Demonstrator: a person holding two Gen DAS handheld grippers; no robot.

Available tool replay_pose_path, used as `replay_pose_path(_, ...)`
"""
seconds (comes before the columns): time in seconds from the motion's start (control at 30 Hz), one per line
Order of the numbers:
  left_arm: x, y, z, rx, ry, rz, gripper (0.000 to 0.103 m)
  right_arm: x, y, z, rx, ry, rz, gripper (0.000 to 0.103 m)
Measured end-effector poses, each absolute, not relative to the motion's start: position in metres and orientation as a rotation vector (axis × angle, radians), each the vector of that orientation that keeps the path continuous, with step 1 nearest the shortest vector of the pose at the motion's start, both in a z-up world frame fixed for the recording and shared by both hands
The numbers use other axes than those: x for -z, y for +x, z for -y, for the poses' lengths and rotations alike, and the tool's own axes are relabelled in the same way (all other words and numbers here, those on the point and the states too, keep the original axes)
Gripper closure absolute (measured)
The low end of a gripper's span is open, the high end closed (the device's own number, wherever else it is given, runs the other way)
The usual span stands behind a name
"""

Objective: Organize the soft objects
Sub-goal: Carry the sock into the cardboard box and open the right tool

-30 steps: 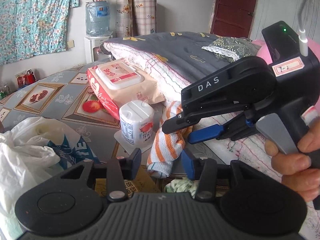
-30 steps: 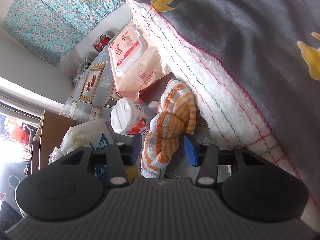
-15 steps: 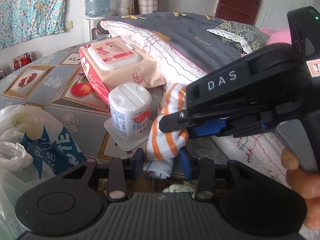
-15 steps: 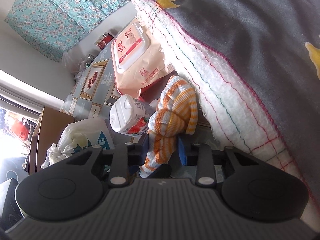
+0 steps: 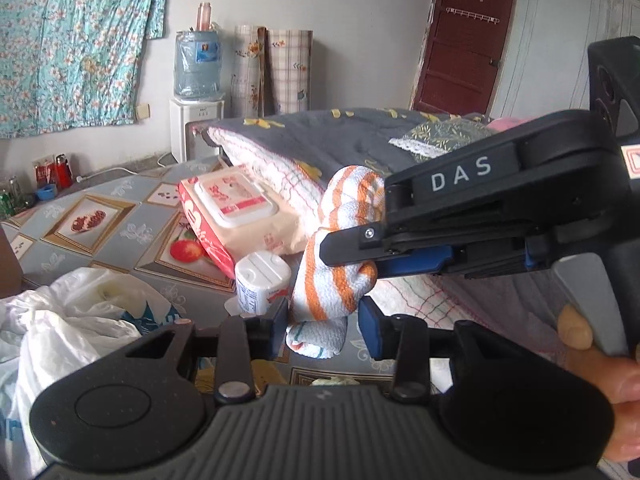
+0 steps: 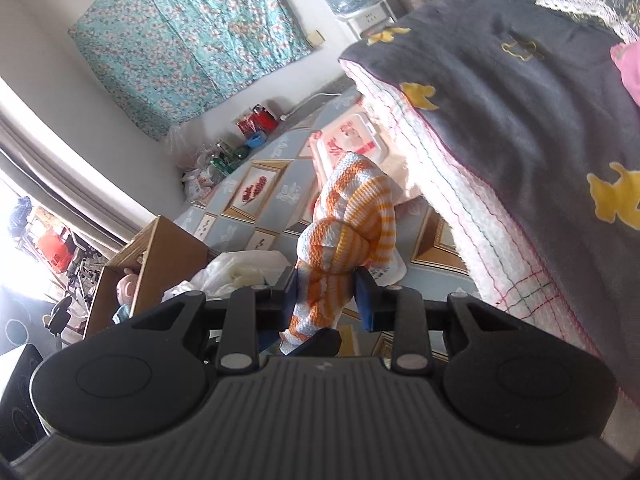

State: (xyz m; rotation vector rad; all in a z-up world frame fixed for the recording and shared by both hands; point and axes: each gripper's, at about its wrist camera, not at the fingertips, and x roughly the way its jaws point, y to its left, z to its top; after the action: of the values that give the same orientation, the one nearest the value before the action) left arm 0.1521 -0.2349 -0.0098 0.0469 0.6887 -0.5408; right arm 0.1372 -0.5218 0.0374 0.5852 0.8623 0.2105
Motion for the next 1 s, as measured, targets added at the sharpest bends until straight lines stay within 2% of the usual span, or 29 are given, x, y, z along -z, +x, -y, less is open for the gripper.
replay_pose_path(0.27,-0.038,0.11,0.173,0.433,0.009,-0.567,0.063,-0.092,0.111,0.465,-0.372,0.549,-0.78,0.074)
replay_pose_path(0.5,-0.064,0.074,0.093,0.206,-0.032,-0.508,0.063,-0.12,0.115,0.366,-0.62,0.513,-0.801,0.074)
replay_pose_path(0.73,-0.073,0.056,-0.001,-0.031,-0.099,-0.553,0.063,-0.12,0.136,0.237,-0.851,0.478,-0.956,0.074)
replay_pose_path(1.0,-0.049,0.053,-0.093,-0.23,-0.147,-0.667,0.062,-0.082,0.162,0.103,-0.961,0.446,-1.213,0.074)
